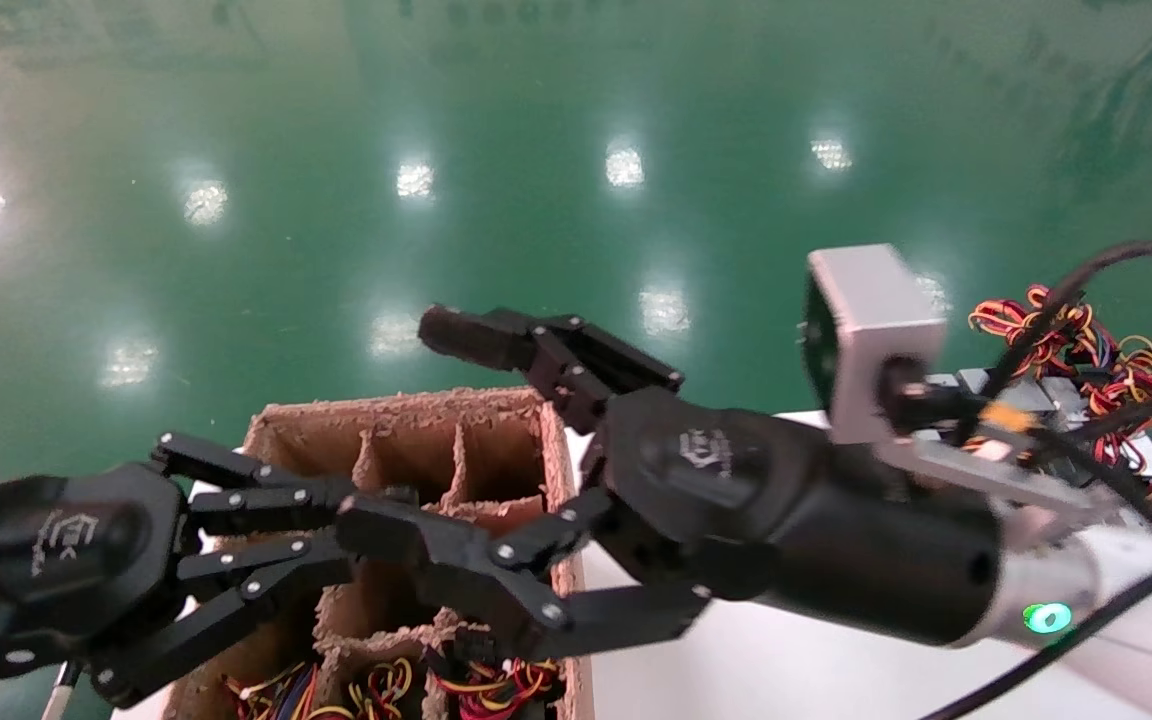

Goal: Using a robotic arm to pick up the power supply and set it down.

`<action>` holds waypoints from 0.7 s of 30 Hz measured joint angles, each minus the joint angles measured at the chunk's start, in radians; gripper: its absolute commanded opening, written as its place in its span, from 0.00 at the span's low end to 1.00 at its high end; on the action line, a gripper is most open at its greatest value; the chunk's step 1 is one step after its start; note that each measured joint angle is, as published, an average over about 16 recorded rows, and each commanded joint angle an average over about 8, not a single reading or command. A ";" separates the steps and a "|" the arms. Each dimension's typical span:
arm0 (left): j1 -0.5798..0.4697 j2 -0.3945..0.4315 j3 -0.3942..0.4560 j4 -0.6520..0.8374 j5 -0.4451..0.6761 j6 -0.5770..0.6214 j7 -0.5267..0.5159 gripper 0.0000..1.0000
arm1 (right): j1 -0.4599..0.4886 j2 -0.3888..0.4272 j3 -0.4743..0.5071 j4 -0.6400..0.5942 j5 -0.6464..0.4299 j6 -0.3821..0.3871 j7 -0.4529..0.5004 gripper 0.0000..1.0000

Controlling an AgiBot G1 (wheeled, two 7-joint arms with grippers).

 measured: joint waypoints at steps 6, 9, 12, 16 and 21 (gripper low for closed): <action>0.000 0.000 0.000 0.000 0.000 0.000 0.000 1.00 | -0.056 0.031 0.182 0.020 -0.156 -0.046 0.101 1.00; 0.000 0.000 0.000 0.000 0.000 0.000 0.000 1.00 | -0.084 0.047 0.272 0.030 -0.234 -0.070 0.151 1.00; 0.000 0.000 0.000 0.000 0.000 0.000 0.000 1.00 | -0.111 0.062 0.363 0.040 -0.312 -0.093 0.202 1.00; 0.000 0.000 0.000 0.000 0.000 0.000 0.000 1.00 | -0.149 0.083 0.485 0.053 -0.416 -0.124 0.269 1.00; 0.000 0.000 0.000 0.000 0.000 0.000 0.000 1.00 | -0.195 0.109 0.635 0.070 -0.546 -0.162 0.352 1.00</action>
